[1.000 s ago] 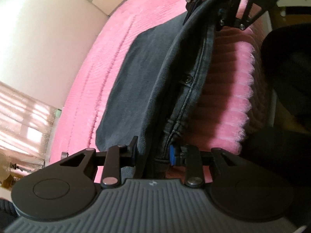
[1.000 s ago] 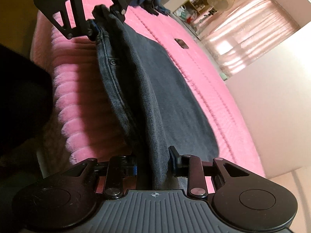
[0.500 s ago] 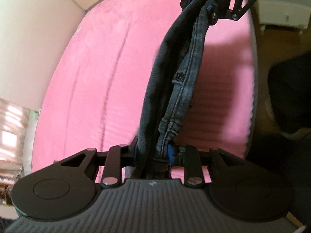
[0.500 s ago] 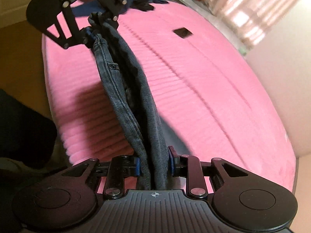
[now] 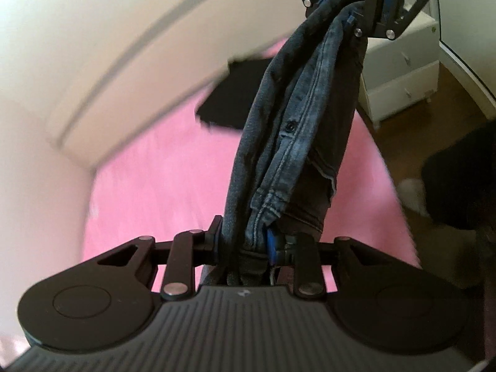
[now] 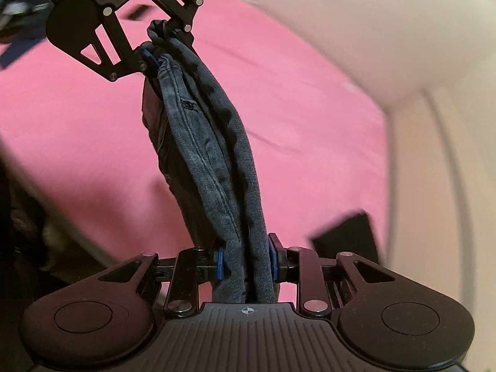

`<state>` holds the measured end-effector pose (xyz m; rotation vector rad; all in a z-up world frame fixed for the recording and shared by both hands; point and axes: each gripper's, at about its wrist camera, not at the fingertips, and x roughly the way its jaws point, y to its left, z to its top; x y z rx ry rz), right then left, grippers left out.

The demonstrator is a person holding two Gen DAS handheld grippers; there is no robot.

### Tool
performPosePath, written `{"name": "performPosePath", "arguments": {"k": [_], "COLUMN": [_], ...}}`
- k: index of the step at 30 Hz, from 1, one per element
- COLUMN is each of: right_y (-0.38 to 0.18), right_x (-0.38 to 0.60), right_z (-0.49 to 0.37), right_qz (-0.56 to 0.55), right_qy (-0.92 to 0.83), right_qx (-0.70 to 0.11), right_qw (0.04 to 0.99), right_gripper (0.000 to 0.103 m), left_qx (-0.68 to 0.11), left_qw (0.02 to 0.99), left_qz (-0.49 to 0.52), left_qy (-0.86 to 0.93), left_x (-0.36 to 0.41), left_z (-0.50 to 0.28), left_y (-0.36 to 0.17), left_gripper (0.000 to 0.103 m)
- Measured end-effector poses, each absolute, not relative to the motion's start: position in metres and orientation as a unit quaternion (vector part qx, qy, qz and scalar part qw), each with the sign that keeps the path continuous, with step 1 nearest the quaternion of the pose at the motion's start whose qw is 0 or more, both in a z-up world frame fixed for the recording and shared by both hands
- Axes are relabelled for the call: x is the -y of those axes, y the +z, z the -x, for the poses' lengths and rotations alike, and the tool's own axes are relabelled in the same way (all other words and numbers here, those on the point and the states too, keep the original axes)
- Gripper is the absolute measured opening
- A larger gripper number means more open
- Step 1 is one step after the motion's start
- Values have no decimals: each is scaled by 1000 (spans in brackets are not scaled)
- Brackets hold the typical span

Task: Fold clothes
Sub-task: 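Lift the jeans bundle with both grippers and carry it toward the headboard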

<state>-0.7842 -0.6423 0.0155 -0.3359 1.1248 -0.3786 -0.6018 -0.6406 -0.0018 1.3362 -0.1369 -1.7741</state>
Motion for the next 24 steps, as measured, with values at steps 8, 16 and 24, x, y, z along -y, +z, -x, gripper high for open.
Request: {"name": "performPosePath", "arguments": {"k": [8,16,24], "right_y": [1,-6,-211], "right_x": [863,1060,1107], "right_z": [874,918,930], "right_qz": [169,259,178], "right_qy": [-224,-237,-196], "right_qx": [-515,-459,-517], "right_qw": [810,816,814], "right_gripper": [25,26,26], "left_qx": [104,136,99], "left_qw": [434,486,414], "left_qz": [-532,-529,-599], "left_qy": [-720,-682,-678], "left_x": [872,1085,1126], "left_z": [719,786,822], "left_y": [-18,-28,-232], "left_gripper": [25,25,27]}}
